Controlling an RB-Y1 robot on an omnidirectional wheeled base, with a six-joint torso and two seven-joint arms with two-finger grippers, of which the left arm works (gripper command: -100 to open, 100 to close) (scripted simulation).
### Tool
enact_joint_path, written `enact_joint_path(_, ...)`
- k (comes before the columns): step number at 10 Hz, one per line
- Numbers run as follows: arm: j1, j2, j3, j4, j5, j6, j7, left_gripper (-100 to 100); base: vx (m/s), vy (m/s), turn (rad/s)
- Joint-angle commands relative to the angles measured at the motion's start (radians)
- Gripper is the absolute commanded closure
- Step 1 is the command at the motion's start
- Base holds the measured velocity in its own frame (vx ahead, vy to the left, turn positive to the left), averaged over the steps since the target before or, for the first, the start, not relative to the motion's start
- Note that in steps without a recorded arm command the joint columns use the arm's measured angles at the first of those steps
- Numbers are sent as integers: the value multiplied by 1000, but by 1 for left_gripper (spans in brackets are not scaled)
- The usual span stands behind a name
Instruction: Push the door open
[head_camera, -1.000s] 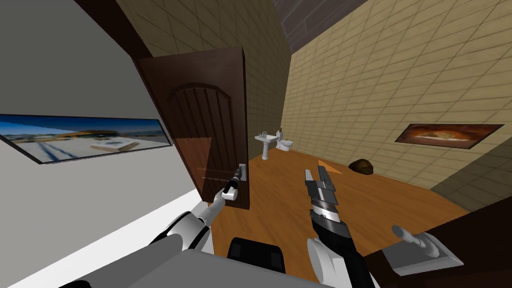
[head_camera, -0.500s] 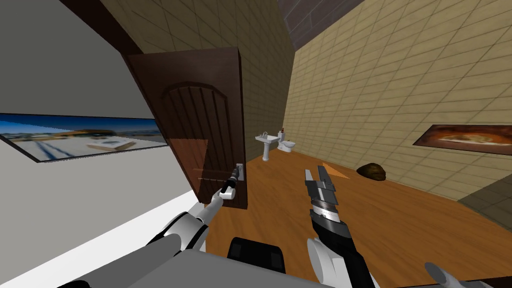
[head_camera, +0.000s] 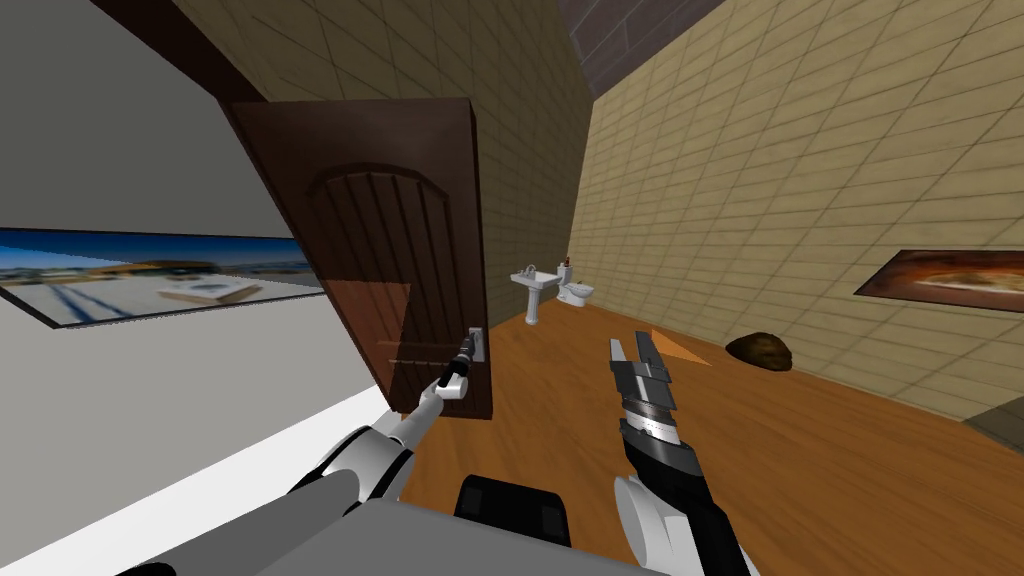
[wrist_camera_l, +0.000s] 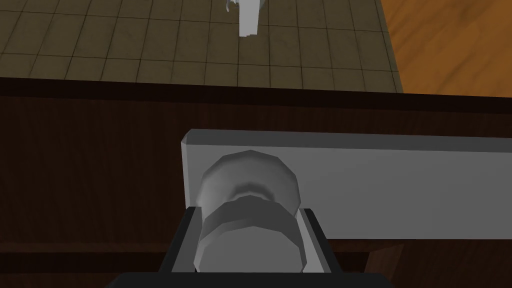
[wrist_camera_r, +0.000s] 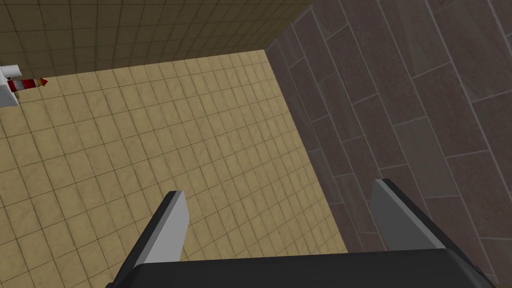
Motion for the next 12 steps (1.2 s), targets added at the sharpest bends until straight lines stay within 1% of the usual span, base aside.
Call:
enact_joint_path(1,-11,8,15,10,4,-8,-2,100,158,-96,57)
enact_joint_path(3,-11,18,40,18,10,-11,-9,100,168,-101,62)
enact_joint_path(4,-11,20,46,20,11,-12,-10,100,165,-112,61)
enact_joint_path(7,-11,32,78,30,20,-16,-19,100,172,-97,57)
enact_joint_path(9,-11,38,93,34,23,-18,-23,100,181,-116,61)
enact_joint_path(10,-7,37,88,34,22,-16,-20,100,76,-45,42)
enact_joint_path(11,-6,45,101,35,27,-18,-24,100,132,-32,43)
enact_joint_path(12,-5,49,109,38,30,-19,-26,100,184,-61,48)
